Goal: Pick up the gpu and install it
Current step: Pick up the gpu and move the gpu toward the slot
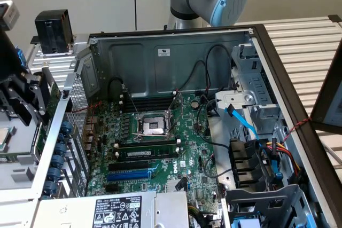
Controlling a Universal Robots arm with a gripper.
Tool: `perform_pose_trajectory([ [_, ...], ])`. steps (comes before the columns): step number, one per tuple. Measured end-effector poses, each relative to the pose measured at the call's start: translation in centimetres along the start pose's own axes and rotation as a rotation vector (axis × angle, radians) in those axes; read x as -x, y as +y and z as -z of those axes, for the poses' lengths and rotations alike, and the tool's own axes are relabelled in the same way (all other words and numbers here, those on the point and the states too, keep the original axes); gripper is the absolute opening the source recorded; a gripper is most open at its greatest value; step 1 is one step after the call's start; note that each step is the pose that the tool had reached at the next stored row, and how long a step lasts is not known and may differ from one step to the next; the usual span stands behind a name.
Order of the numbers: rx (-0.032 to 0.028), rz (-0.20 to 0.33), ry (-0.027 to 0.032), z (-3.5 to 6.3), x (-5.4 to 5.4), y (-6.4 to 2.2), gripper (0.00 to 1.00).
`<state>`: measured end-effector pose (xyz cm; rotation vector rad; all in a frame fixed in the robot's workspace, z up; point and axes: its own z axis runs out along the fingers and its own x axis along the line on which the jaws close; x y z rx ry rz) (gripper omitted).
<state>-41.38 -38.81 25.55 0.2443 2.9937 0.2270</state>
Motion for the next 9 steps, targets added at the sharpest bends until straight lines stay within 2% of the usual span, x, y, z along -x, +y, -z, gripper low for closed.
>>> perform_pose_trajectory([
  [4,0.0122,0.022,-0.0003,-0.26,-0.03,0.00,0.51],
  [6,0.0152,0.037,0.0020,-0.33,-0.04,-0.01,0.51],
  [8,0.0172,0.048,-0.0005,-0.41,-0.06,-0.02,0.51],
  [9,0.0183,0.051,-0.0048,-0.46,-0.06,-0.04,0.51],
])
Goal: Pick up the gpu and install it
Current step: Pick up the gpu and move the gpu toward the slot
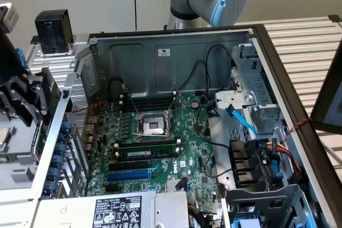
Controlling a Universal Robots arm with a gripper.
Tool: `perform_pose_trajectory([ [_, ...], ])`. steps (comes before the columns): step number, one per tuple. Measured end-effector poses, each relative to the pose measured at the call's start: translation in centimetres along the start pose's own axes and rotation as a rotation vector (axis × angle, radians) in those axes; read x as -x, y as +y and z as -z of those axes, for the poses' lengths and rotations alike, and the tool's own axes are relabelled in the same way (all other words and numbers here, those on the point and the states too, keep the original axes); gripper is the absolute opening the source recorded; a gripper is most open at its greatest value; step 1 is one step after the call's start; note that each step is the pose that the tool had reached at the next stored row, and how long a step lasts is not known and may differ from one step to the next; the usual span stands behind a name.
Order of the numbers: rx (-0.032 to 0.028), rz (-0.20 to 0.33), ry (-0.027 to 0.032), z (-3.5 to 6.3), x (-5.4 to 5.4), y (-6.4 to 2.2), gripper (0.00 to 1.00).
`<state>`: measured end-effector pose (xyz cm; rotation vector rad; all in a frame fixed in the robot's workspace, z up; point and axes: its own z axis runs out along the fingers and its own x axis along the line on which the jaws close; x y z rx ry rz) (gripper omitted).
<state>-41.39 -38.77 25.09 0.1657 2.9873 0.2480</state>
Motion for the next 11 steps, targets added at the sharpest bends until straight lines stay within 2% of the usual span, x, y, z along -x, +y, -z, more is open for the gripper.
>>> perform_pose_trajectory([
  [2,0.0026,0.006,-0.0191,-0.07,0.0,-0.01,0.51],
  [3,0.0037,0.007,-0.0267,-0.16,0.0,-0.03,0.51],
  [5,0.0041,0.007,-0.0293,-0.48,-0.2,-0.10,0.51],
  [11,0.0040,0.007,-0.0292,-1.53,-0.4,-0.25,0.51],
])
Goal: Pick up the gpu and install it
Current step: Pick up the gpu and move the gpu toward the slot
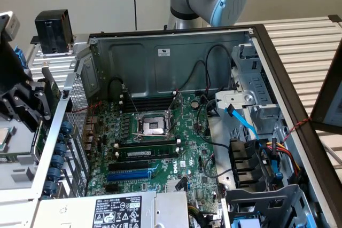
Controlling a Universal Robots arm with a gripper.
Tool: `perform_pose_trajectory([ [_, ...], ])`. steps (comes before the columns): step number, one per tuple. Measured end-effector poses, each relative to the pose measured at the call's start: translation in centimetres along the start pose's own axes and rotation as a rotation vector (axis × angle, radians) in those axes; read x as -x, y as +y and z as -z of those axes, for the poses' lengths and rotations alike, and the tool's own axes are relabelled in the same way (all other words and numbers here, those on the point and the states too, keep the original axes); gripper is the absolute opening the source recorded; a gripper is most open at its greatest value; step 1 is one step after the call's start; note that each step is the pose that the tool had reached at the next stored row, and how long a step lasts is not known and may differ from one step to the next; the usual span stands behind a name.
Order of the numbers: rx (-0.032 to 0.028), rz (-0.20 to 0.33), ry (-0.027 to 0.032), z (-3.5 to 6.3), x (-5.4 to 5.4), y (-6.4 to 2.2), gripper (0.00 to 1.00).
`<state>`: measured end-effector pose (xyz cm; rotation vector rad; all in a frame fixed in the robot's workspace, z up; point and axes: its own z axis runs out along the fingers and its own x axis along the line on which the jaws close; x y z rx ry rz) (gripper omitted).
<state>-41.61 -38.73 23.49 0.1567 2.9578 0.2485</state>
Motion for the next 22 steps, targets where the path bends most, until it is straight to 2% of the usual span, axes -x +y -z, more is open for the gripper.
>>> perform_pose_trajectory([
  [5,-0.0008,-0.001,0.0073,-0.61,-0.08,0.65,0.51],
  [9,-0.0048,-0.003,0.0193,-0.77,-0.12,0.95,0.51],
  [11,-0.0103,-0.002,0.0238,-0.81,-0.12,0.96,0.51],
  [13,-0.0177,-0.002,0.0242,-0.86,-0.12,0.96,0.51],
  [16,-0.0403,0.002,0.0222,-0.93,-0.05,0.97,0.51],
  [17,-0.0440,0.003,0.0218,-0.96,-0.04,0.96,0.51],
  [22,-0.0440,0.004,0.0221,-1.15,0.06,0.95,0.51],
])
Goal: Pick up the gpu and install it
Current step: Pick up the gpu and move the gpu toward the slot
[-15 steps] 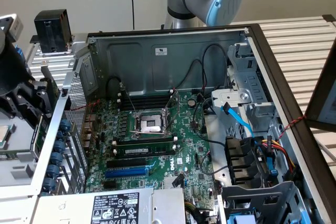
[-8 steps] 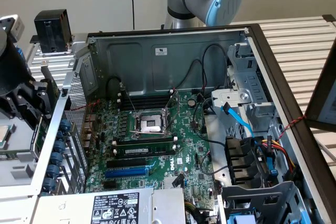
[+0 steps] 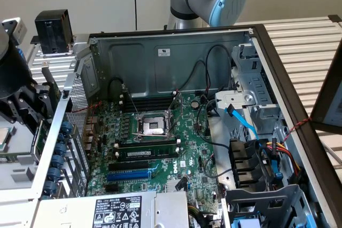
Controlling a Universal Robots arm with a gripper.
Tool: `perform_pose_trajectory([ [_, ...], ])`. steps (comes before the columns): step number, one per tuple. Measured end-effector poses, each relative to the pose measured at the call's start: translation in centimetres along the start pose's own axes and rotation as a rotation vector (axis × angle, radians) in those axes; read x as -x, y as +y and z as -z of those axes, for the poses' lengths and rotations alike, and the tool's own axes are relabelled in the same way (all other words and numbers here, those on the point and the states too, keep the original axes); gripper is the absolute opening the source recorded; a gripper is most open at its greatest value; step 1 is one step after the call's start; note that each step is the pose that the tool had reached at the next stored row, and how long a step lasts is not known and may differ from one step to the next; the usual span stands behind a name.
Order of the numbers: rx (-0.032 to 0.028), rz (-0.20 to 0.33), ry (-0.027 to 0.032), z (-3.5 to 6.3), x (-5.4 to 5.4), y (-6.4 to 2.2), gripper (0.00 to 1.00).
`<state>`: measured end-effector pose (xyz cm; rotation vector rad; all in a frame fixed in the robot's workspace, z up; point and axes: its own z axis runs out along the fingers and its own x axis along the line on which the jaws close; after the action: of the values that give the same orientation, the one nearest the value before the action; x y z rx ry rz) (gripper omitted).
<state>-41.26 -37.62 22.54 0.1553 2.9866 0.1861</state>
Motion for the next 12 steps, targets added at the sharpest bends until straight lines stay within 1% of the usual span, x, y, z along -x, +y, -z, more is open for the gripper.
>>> perform_pose_trajectory([
  [2,0.0018,0.000,0.0003,-0.06,0.01,-0.01,0.51],
  [4,0.0073,-0.001,0.0008,-0.16,0.03,-0.02,0.51],
  [5,0.0093,-0.001,0.0010,-0.19,0.03,-0.01,0.49],
  [6,0.0104,-0.001,0.0011,-0.21,0.04,0.00,0.49],
  [7,0.0112,-0.001,0.0012,-0.22,0.04,0.01,0.42],
  [8,0.0121,-0.001,0.0012,-0.25,0.05,0.01,0.42],
  [9,0.0125,0.000,0.0014,-0.25,0.06,0.00,0.35],
  [12,0.0146,0.001,0.0014,-0.35,0.15,0.00,0.35],
])
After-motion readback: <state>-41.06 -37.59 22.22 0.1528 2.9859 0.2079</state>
